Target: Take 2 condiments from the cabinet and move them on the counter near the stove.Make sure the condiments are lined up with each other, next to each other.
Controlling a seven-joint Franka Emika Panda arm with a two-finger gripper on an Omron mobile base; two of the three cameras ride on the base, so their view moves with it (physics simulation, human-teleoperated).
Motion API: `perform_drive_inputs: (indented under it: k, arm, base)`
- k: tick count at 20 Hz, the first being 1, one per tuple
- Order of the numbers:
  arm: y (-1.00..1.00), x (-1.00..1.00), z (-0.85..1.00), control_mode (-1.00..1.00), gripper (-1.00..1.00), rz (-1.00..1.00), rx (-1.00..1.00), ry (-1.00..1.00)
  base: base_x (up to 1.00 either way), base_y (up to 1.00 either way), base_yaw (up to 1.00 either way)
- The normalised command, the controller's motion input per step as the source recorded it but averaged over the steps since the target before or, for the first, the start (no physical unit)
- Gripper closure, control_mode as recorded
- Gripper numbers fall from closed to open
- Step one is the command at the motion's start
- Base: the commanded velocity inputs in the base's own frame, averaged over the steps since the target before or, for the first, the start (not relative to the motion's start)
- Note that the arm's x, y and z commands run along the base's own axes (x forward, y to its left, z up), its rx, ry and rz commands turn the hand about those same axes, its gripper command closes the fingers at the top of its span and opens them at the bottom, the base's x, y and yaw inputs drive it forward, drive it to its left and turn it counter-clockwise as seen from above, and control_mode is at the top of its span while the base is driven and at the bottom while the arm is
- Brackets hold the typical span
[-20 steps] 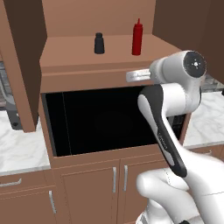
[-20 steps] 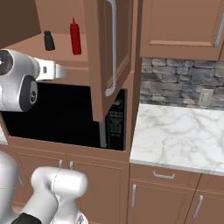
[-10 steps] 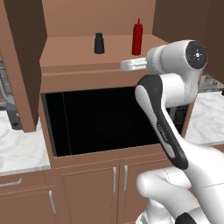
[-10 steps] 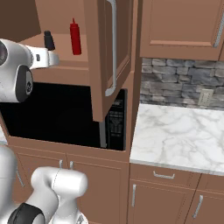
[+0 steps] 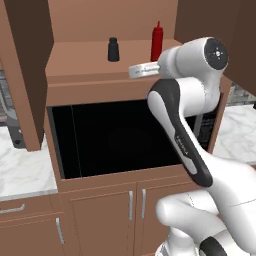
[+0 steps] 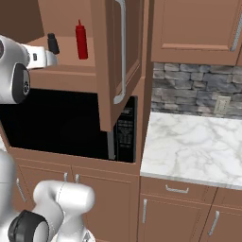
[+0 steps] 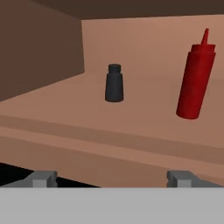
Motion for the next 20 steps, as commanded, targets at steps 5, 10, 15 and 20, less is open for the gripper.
perform_drive_inputs:
  k: [5,10,15,20]
  arm:
    - [0.01,0.17,0.00,-1.00,-1.00,0.00,0.00,0.05]
    - [0.20,0.32,0.00,-1.00,-1.00,-0.02,0.00,0.00]
    - [0.28,0.36,0.00,-1.00,-1.00,-0.04,0.00,0.00]
    - [0.13,0.35,0.01,-1.00,-1.00,-0.05,0.00,0.00]
  base:
    - [0.00,0.00,0.00]
    - [0.00,0.00,0.00]
    - [0.00,0.00,0.00]
    - [0.00,0.00,0.00]
